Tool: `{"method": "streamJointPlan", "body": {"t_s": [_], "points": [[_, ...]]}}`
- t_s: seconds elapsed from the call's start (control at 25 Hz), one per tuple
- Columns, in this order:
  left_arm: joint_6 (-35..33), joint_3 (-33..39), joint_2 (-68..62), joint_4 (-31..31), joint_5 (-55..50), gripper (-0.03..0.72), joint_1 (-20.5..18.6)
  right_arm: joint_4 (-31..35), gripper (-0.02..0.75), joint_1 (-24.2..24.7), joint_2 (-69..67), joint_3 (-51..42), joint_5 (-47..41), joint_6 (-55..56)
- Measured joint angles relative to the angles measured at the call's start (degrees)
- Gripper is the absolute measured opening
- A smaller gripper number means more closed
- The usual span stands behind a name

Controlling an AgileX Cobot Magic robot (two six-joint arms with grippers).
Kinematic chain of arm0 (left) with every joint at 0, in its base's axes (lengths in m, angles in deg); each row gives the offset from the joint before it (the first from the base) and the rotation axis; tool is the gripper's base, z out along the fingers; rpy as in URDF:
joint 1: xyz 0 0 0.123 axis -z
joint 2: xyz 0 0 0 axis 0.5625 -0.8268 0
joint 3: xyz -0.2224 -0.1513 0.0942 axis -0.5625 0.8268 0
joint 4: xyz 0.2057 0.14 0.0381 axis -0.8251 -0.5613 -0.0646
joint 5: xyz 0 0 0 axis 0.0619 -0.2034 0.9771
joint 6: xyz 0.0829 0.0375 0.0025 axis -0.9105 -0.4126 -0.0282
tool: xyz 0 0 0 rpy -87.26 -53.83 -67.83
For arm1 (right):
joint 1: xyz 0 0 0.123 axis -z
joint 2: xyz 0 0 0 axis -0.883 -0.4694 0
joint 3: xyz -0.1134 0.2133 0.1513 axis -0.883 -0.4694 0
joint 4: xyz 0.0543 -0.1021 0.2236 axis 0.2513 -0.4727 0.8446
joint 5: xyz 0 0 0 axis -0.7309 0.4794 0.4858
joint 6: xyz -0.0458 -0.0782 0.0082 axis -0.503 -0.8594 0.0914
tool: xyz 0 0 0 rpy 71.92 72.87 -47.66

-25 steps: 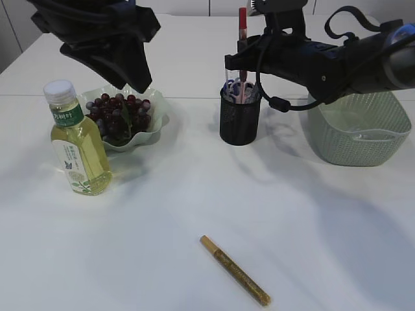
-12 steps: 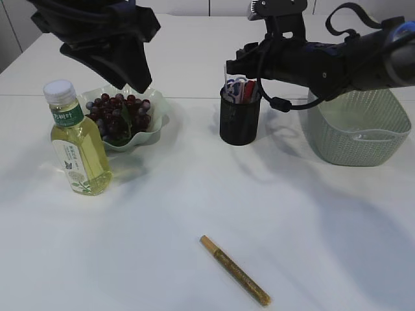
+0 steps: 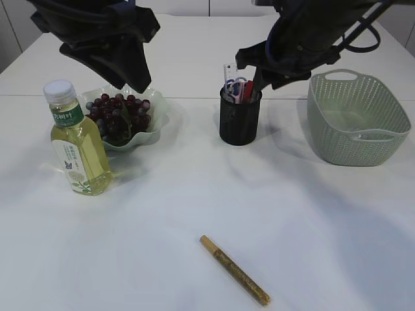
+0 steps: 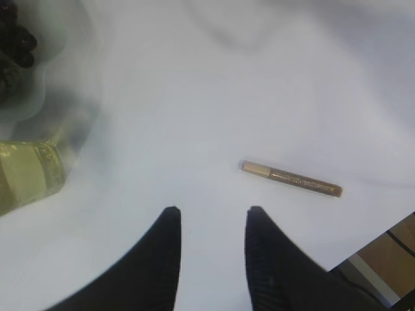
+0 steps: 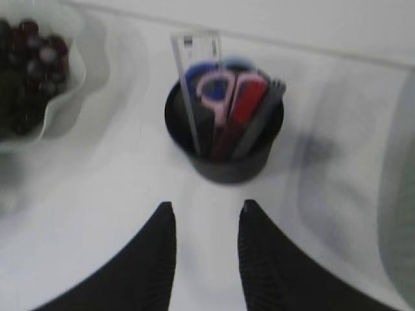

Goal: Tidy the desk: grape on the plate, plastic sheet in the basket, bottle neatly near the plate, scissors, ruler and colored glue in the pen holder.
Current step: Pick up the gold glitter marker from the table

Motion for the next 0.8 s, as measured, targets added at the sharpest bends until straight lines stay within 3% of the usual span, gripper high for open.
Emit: {"method": "streamJointPlan", "body": {"t_s": [0.2,0.28,0.6,0.8], "points": [[0.0,0.0,0.0,-0.11,0.0,0.246,0.0,1.98,0.277,-0.23,0.56,2.43,-23.69,0.13],[0.0,0.0,0.0,-0.11,0.0,0.246,0.0,1.98,0.277,-0.23,0.56,2.43,-28.53,0.13],[0.0,0.0,0.0,0.1,0.0,0.246,0.0,6.19,0.277,-0.23,0.6,1.99,-30.31,-2.13],[0.0,0.0,0.25,1.83,0.0,0.246,0.0,10.16,0.277,-2.38,3.43,-5.45,-30.31,-7.91]]}}
